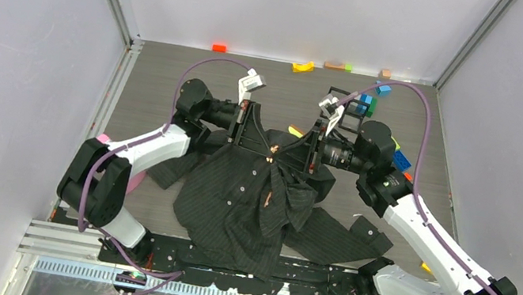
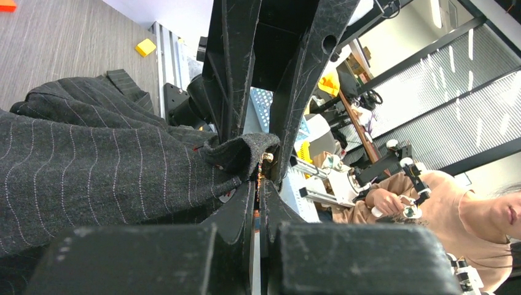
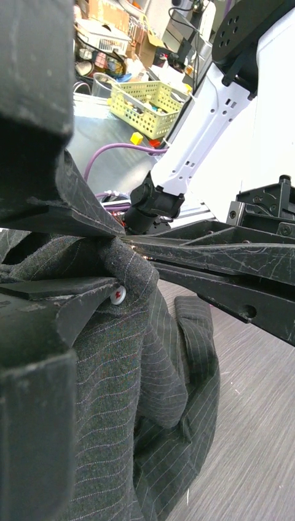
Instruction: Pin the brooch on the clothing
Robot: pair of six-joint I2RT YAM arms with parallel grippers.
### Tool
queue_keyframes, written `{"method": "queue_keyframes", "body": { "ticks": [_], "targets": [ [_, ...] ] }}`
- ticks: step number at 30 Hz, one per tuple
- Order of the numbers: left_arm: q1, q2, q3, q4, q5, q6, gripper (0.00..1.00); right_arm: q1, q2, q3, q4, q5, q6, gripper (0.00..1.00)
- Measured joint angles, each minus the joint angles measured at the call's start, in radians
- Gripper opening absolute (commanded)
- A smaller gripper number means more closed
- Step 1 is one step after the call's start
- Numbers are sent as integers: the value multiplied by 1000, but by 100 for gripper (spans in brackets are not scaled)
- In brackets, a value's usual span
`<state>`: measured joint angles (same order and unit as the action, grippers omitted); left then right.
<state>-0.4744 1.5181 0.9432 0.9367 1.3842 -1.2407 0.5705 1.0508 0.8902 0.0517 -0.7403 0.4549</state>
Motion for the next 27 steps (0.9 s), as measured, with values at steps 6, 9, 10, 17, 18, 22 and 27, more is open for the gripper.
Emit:
{"method": "queue_keyframes", "body": {
  "ticks": [6,9,10,17,18,22,27],
  "targets": [
    [4,-12,-13,-16,11,24,0,2,17,0,5,-28,10,19],
    [7,-15,-17,-29,13,37,0,2,23,0,4,-32,18,16],
    [7,-16,-18,-31,13,41,0,2,25,0,4,-32,19,14],
    [14,-25,-18,-65,13,74,0,2,47,18,-17,-28,31,6],
    [16,-26,-19,-71,13,79,0,2,51,25,-25,-27,31,4],
    [21,-43,-20,-140,1,132,0,4,55,32,-42,-6,38,3],
    [22,-104,0,-451,-82,388,0,3,41,23,-66,55,38,10]
  ]
}}
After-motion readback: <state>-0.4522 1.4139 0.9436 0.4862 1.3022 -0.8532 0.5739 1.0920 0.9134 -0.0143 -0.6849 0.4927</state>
